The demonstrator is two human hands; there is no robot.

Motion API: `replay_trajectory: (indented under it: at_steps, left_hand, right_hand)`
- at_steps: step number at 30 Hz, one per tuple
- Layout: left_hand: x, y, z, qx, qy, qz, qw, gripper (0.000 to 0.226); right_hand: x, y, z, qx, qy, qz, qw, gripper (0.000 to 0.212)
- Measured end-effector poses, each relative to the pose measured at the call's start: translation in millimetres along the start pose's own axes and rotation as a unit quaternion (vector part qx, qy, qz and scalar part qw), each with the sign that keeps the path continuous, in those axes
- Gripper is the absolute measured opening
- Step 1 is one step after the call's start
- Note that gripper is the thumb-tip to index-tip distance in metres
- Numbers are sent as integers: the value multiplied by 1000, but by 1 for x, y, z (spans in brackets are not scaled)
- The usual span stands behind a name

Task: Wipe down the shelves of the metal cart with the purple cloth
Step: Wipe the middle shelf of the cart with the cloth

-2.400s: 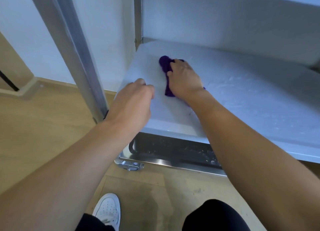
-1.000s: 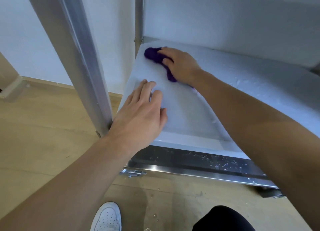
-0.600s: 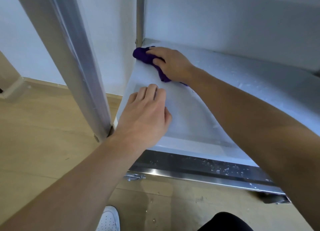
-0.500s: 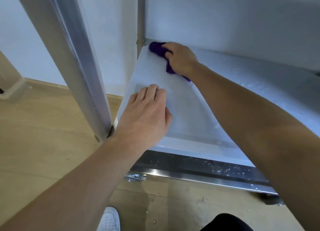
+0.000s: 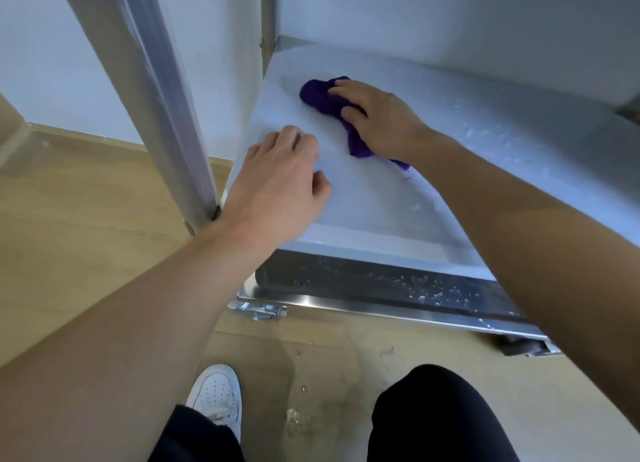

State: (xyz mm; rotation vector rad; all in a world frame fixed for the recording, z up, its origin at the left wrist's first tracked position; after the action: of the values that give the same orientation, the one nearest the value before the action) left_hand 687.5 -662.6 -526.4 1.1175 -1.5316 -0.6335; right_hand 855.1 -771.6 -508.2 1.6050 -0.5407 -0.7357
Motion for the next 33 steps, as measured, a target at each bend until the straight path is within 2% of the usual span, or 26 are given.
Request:
replay_trajectory:
  at_steps: [4, 14, 26, 33]
  left_hand:
    - [4, 0, 2, 2, 3, 5, 1000, 32]
    - [12, 6, 7, 25, 36, 49, 998, 33]
    - [15, 2, 9, 3, -9, -39, 999, 30]
    - [37, -8, 10, -3, -63, -12, 998, 29]
  right_hand:
    - [-9, 0, 34, 15, -44, 6, 999, 44]
    - [-70, -23, 80, 95, -66, 24, 993, 43]
    - [-44, -15, 111, 89, -96, 17, 991, 44]
    - [-12, -8, 122, 94, -125, 24, 987, 43]
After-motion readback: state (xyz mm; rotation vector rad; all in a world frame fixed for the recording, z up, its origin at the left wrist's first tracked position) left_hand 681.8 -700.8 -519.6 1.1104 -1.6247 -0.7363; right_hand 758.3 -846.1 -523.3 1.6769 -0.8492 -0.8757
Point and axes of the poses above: each hand's wrist, its own z-axis away from the middle knuckle, its own y-axis out of the back of the hand, x = y × z, the point moved 1 cm from there along -z, towards the middle knuckle, and after that the axes turned 8 degrees about z, right-handed, at the moved point
